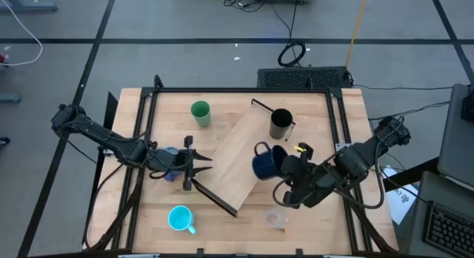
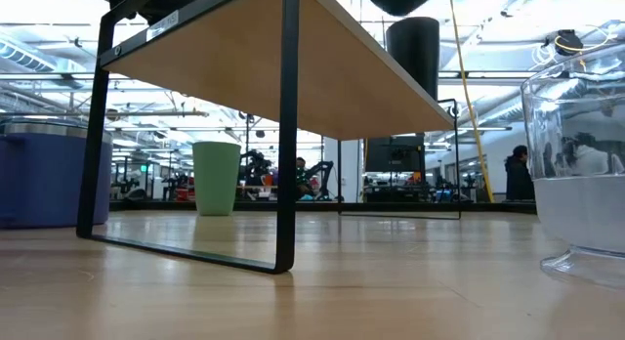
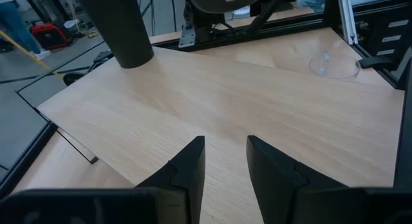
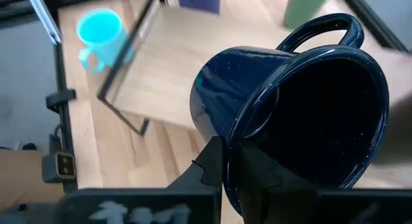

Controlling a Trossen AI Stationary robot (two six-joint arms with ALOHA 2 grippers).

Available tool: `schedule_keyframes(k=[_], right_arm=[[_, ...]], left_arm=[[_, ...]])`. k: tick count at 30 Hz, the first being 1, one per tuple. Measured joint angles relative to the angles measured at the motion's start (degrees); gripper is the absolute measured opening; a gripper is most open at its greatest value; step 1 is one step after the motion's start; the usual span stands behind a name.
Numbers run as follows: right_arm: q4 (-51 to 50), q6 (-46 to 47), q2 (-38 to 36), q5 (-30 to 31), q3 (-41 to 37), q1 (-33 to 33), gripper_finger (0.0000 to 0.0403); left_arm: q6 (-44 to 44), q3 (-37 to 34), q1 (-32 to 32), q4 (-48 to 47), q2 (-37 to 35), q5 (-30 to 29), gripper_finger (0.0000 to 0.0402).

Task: Stack small to large cups/mugs on shelf
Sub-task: Put the dark blue cup on the shelf

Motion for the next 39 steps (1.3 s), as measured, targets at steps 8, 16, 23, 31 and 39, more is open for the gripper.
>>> schedule_keyframes(k=[8,16,23,31,39], right_arm=[[3.8,-7.4,0.0,0.1,0.1,-4.5,0.0009],[7.1,-12.7,0.0,-0.3,0.1,-7.6,0.0009],[11.6,-16.0,0.7,-0.4,0.1,-9.7,0.0009],[11.3,-16.1,3.0,-3.1,0.1,-11.6,0.0009],[11.2,-15.9,4.8,-5.9,0.7,-13.7,0.0009]], left_arm=[[0.0,0.0,0.0,0.0,0.0,0.0,0.0118],[0.1,0.0,0.1,0.0,0.0,0.0,0.0118],[0.3,0.0,0.1,0.0,0.0,0.0,0.0118],[0.6,0.0,0.0,0.7,0.0,-0.4,0.0118],[0.7,0.0,0.1,0.7,-0.4,-1.5,0.0118]])
